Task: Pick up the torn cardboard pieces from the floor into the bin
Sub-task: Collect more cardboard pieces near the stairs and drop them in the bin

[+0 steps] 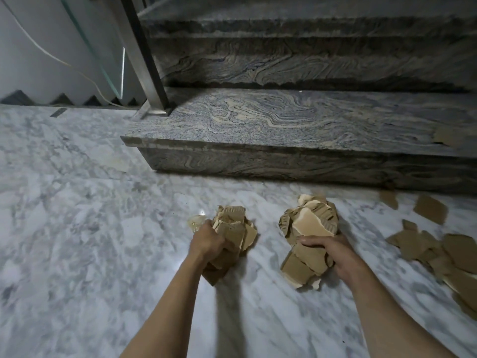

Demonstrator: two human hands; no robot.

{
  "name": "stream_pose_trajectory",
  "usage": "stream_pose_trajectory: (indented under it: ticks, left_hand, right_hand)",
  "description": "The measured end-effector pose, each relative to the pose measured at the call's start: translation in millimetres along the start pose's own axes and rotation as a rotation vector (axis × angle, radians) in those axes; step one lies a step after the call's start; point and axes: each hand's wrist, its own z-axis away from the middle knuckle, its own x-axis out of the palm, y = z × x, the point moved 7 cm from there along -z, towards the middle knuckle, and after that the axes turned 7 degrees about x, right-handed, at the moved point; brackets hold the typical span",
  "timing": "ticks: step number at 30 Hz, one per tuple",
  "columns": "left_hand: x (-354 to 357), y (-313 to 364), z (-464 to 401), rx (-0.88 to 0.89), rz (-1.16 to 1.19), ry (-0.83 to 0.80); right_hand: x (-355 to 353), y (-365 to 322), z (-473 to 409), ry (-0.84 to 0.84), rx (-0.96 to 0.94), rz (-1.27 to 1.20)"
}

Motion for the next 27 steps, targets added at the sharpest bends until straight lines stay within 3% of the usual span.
stream_pose_trajectory:
  ticks: [3,7,12,16,20,27]
  left_hand:
    - [-30,-12,-23,-0.085,0.047,0.085]
    - [-24,-32,-37,-0.225,0.150,0.008]
    - [-18,-32,-32,-0.232,0.222,0.065]
    - [0,0,-7,-0.172,0.321,-0.106]
    - [50,60,18,0.015,0.281,-0.353]
    - [149,185,27,0.147,0.398,-0.582]
  right_hand:
    - [-7,12,0,-0.023,0.052,0.061]
    - [-5,14,2,-0.027,0.079,0.080]
    - [-4,8,7,-0.024,0.086,0.090]
    - [-5,8,11,-0.038,0.085,0.068]
    - [-13,9,15,-0.032,0.107,-0.035]
    - [-98,-20,34,-0.022,0.145,-0.164]
